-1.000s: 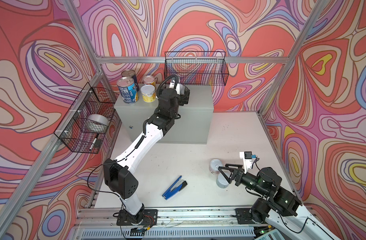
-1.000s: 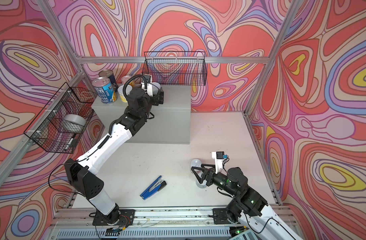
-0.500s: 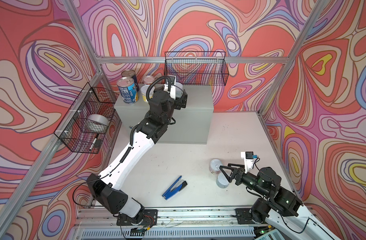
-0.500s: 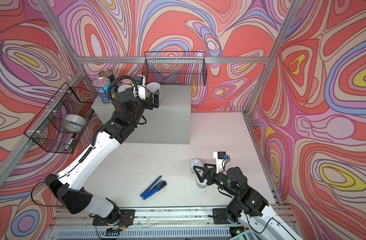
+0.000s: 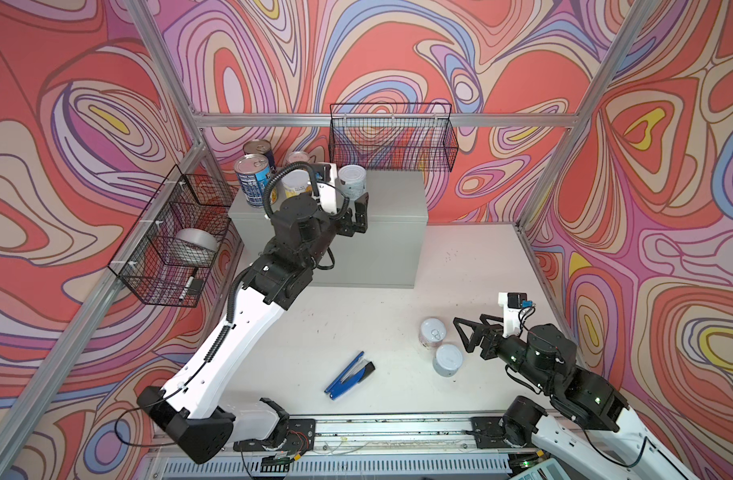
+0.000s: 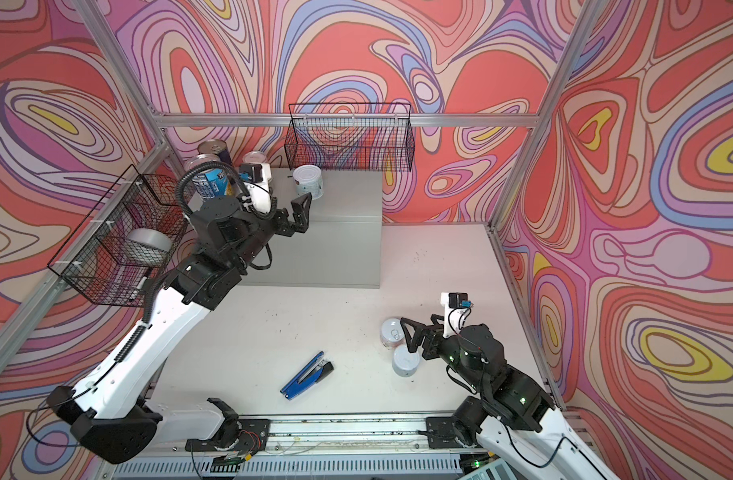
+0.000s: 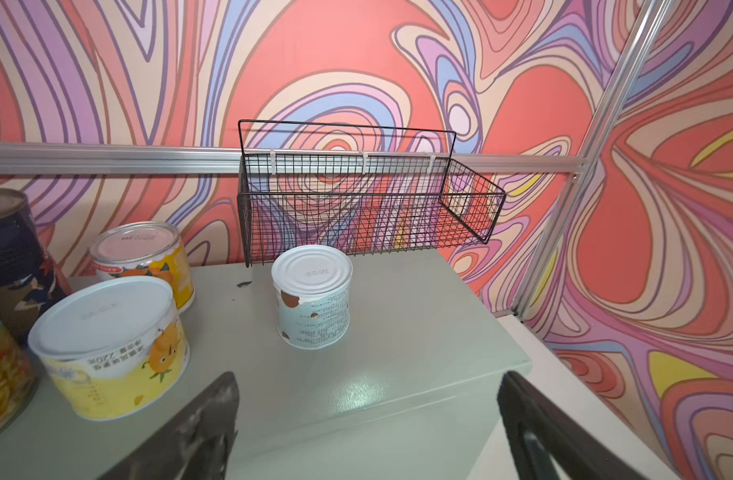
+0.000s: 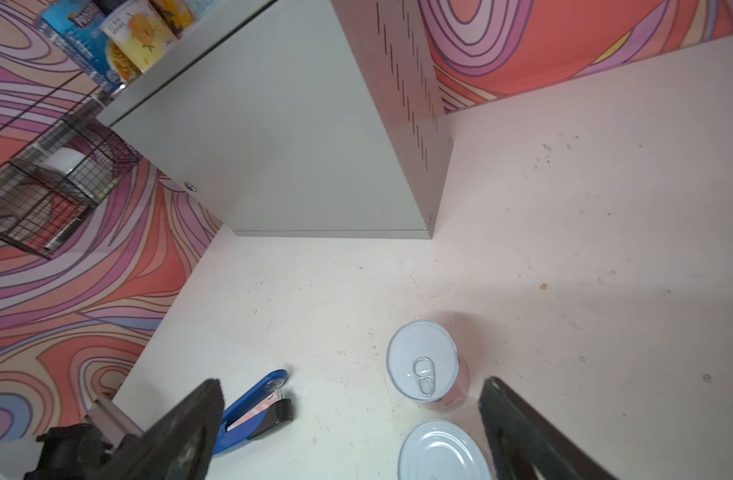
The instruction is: Place and organize the canned foods onto the counter
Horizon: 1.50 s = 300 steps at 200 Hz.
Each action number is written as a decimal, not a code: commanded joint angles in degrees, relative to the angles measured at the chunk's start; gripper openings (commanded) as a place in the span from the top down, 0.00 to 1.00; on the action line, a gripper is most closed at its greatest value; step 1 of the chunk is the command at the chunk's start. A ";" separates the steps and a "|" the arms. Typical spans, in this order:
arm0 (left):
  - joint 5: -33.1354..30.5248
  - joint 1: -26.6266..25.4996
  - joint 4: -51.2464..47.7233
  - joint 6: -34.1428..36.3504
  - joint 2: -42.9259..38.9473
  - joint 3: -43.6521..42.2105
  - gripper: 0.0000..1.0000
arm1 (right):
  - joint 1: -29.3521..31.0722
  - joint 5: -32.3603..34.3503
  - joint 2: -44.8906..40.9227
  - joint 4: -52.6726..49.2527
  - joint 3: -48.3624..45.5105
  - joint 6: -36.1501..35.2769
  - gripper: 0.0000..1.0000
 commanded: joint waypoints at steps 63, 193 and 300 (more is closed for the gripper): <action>5.27 -2.13 -15.70 -9.94 -8.97 -15.43 0.00 | 0.02 2.27 15.41 -9.72 7.52 -3.25 0.02; 0.73 -2.14 -11.67 -21.35 -22.36 -45.68 0.00 | 0.03 -8.61 38.60 -6.94 13.15 -0.94 0.01; 16.56 -2.72 3.62 -21.24 -11.18 -45.06 0.00 | -1.07 -6.01 46.57 -6.26 12.36 -3.31 0.02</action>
